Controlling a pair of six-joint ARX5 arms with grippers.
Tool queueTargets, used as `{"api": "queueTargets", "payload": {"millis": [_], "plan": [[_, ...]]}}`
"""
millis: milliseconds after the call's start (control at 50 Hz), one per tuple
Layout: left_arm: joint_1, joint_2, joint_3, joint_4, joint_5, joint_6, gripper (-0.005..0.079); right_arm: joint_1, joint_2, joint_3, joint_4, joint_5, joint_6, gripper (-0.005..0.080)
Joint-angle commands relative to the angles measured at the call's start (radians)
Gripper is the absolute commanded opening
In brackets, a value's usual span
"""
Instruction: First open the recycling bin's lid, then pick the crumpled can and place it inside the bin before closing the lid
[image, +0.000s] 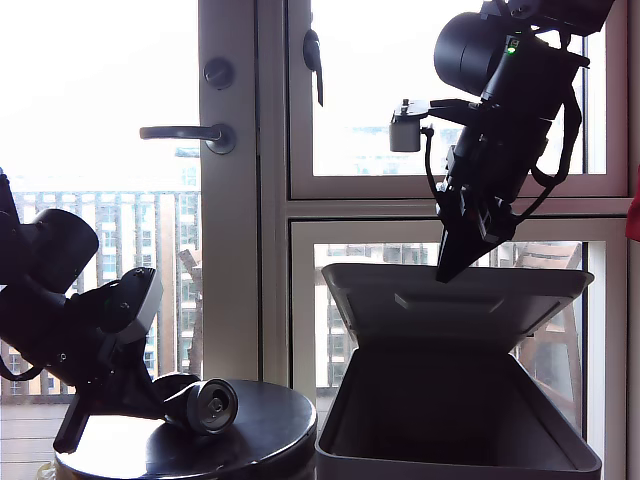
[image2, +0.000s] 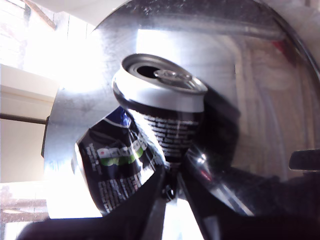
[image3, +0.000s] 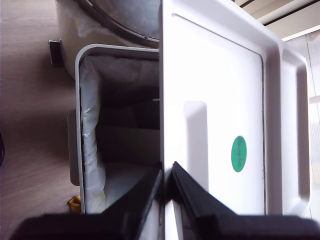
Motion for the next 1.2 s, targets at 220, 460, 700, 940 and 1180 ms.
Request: {"api": "queueTargets", "payload": {"millis": [220, 460, 700, 940, 1180], "plan": [[-0.034, 0.015, -0.003, -0.030, -0.029, -0.010, -0.0024, 0.003, -0.021, 0.010, -0.002, 0.000, 0.005, -0.0013], [-0.081, -0.045, -0.003, -0.030, -0.037, -0.059, -0.0024, 0.003, -0.030, 0.013, 0.000, 0.004, 0.005, -0.0013], [-0.151, -0.076, -0.003, -0.022, -0.030, -0.114, -0.0024, 0.003, -0.049, 0.047, -0.005, 0.004, 0.005, -0.0013], [-0.227, -0.084, -0.003, 0.007, -0.023, -0.217, -0.0024, 0.003, -0.051, 0.095, -0.024, 0.004, 0.005, -0.0013], [-0.319, -0.090, -0.003, 0.126, -0.015, -0.365, -0.0024, 0.003, -0.051, 0.106, -0.037, 0.004, 0.005, -0.0013]]}}
